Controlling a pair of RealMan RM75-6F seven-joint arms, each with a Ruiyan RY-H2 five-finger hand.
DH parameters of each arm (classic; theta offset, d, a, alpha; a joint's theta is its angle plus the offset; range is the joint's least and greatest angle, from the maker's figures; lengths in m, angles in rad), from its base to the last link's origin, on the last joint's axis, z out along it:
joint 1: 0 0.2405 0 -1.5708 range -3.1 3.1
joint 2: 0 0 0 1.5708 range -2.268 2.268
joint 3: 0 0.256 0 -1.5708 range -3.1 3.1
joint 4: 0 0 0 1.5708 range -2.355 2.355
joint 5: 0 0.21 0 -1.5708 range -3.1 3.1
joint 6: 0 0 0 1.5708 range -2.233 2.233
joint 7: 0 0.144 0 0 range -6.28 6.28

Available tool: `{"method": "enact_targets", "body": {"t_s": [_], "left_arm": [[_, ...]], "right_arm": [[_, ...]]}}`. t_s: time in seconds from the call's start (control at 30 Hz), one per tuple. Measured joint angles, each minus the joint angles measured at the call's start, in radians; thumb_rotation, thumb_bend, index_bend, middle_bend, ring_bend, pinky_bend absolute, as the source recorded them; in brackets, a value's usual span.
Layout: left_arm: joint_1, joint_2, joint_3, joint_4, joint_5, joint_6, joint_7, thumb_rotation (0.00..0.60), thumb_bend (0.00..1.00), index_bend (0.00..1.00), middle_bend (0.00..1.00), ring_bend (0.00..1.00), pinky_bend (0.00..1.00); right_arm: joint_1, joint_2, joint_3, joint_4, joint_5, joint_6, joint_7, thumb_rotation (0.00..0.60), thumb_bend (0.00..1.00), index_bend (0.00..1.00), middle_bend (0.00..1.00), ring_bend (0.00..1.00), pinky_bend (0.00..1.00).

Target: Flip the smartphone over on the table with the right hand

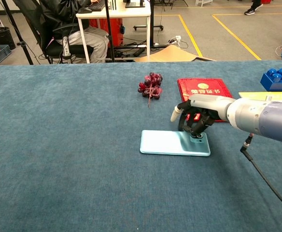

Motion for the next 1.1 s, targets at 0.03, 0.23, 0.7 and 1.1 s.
{"method": "enact_targets", "body": {"t_s": [0.03, 0.23, 0.7, 1.1], "left_arm": [[0.000, 0.000, 0.000, 0.001, -0.001, 0.000, -0.001, 0.600, 0.00, 0.00, 0.00, 0.00, 0.00], [0.000, 0.003, 0.000, 0.002, 0.000, 0.000, -0.009, 0.600, 0.00, 0.00, 0.00, 0.00, 0.00], [0.014, 0.015, 0.012, -0.011, 0.064, 0.045, -0.033, 0.600, 0.00, 0.00, 0.00, 0.00, 0.00], [0.033, 0.008, 0.009, 0.007, 0.100, 0.108, -0.067, 0.600, 0.00, 0.00, 0.00, 0.00, 0.00]], "right_arm": [[0.001, -0.001, 0.004, -0.003, -0.003, 0.005, 0.001, 0.600, 0.49, 0.31, 0.33, 0.25, 0.34], [-0.013, 0.032, 0.004, -0.059, -0.103, 0.046, 0.014, 0.600, 0.49, 0.32, 0.34, 0.25, 0.34], [-0.198, 0.244, -0.120, -0.189, -0.654, 0.427, 0.116, 0.600, 0.30, 0.22, 0.21, 0.13, 0.13], [-0.476, 0.437, -0.246, -0.227, -0.783, 0.737, 0.077, 0.600, 0.00, 0.01, 0.00, 0.00, 0.00]]}}
